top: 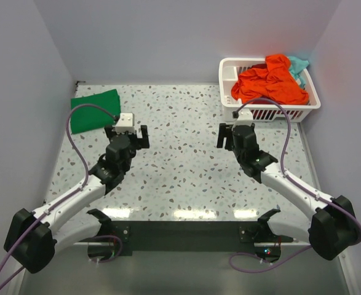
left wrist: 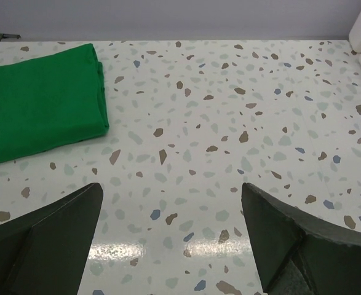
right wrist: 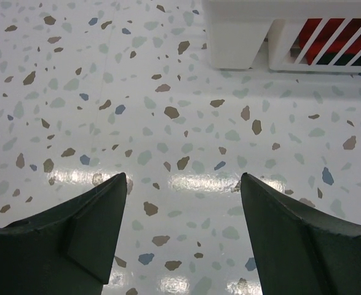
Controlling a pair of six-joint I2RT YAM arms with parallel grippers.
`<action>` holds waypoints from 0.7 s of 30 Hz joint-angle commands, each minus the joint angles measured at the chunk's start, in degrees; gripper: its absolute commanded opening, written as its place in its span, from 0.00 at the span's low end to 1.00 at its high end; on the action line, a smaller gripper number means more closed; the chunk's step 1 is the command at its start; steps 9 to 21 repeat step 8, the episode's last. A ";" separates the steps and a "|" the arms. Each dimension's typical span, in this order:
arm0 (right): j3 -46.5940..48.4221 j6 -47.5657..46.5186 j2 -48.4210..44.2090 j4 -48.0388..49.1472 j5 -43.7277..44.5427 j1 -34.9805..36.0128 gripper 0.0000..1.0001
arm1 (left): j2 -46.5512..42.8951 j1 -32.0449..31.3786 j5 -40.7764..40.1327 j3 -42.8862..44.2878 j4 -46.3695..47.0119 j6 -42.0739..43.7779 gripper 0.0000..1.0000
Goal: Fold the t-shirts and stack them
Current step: Reset both grippers
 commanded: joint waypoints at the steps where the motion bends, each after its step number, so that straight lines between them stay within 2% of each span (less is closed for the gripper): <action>1: 0.36 -0.13 -0.34 2.87 2.38 -0.07 0.78 | -1.15 -0.18 0.05 -0.37 3.42 -1.84 1.00; 21: 1.15 -0.04 0.18 2.43 2.38 -0.16 0.78 | -2.73 -0.09 -0.57 -0.28 2.01 -2.90 1.00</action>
